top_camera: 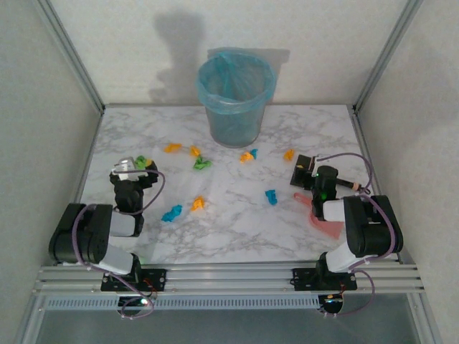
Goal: Sweep away the paper scraps from the table
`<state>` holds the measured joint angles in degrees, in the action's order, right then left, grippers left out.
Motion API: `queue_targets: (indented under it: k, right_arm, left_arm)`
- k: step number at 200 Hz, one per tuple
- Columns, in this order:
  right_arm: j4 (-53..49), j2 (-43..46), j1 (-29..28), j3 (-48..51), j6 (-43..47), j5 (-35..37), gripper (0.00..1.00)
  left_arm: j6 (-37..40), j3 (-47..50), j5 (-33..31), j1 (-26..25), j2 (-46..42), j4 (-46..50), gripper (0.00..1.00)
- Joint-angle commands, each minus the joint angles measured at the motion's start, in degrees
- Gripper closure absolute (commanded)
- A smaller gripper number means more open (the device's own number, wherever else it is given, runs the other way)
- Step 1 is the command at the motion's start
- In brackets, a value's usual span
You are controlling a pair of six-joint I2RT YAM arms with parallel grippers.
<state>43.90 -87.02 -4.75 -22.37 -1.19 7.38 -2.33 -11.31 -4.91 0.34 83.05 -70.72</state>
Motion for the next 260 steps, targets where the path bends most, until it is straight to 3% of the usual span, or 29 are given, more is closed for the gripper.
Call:
queue_targets:
  k: [1, 19, 35, 66, 86, 97, 110, 123, 137, 163, 181, 204, 228, 260]
  right_arm:
    - [-12.1, 8.7, -1.6, -4.5, 1.4, -1.7, 0.01]
    - [-27.1, 15.0, -1.7, -10.7, -0.9, -2.7, 0.01]
    - [-29.3, 21.1, -2.0, -10.1, -2.0, -5.3, 0.01]
    - [-32.6, 33.6, -2.0, -8.0, -9.3, -4.0, 0.01]
    - [-44.9, 40.4, -2.0, -10.7, -23.1, 1.2, 0.01]
    - [-54.8, 43.4, -1.9, -12.7, -34.0, 7.1, 0.01]
    - [-57.5, 45.6, -1.5, -12.8, -36.8, 3.4, 0.01]
    - [-57.9, 45.4, -1.3, -13.5, -35.0, -2.2, 0.01]
    - [-62.5, 43.7, -1.3, -15.8, -35.6, -2.9, 0.01]
    - [-72.4, 39.4, -1.3, -19.8, -35.3, -3.0, 0.01]
    - [-76.1, 36.3, -1.3, -21.0, -35.3, -8.9, 0.01]
    - [-82.7, 31.3, -1.3, -24.3, -35.6, -14.7, 0.01]
    - [-90.1, 31.6, -1.3, -26.2, -33.8, -12.5, 0.01]
    - [-94.0, 38.0, -0.9, -25.2, -33.9, -6.7, 0.01]
  left_arm:
    - [-1.9, -1.6, -4.8, -0.9, -10.0, 9.7, 0.01]
    - [-3.7, -1.0, -4.4, -1.1, -16.5, 12.1, 0.01]
    - [-6.3, 1.5, -4.4, -1.3, -23.1, 10.5, 0.01]
    - [-14.1, 4.6, -2.9, -1.4, -36.1, 9.4, 0.01]
    - [-24.0, 3.8, -10.0, -1.3, -43.1, 16.7, 0.01]
    - [-33.4, 0.9, -19.3, -1.3, -45.5, 29.9, 0.01]
    - [-40.4, -2.8, -25.4, -1.3, -45.5, 42.7, 0.00]
    - [-38.5, -3.0, -19.6, -1.3, -43.1, 40.6, 0.00]
    - [-37.2, -3.0, -12.2, -1.3, -39.8, 36.3, 0.00]
    - [-39.8, -3.9, -5.5, -1.3, -34.0, 33.3, 0.01]
    - [-41.4, -2.8, 0.7, -1.3, -31.1, 27.4, 0.00]
    - [-41.4, -5.8, 5.7, -1.4, -27.8, 29.1, 0.00]
    - [-39.8, -7.9, 7.9, -3.9, -26.3, 30.0, 0.00]
    - [-36.6, -12.5, 10.6, -11.4, -22.2, 31.3, 0.00]
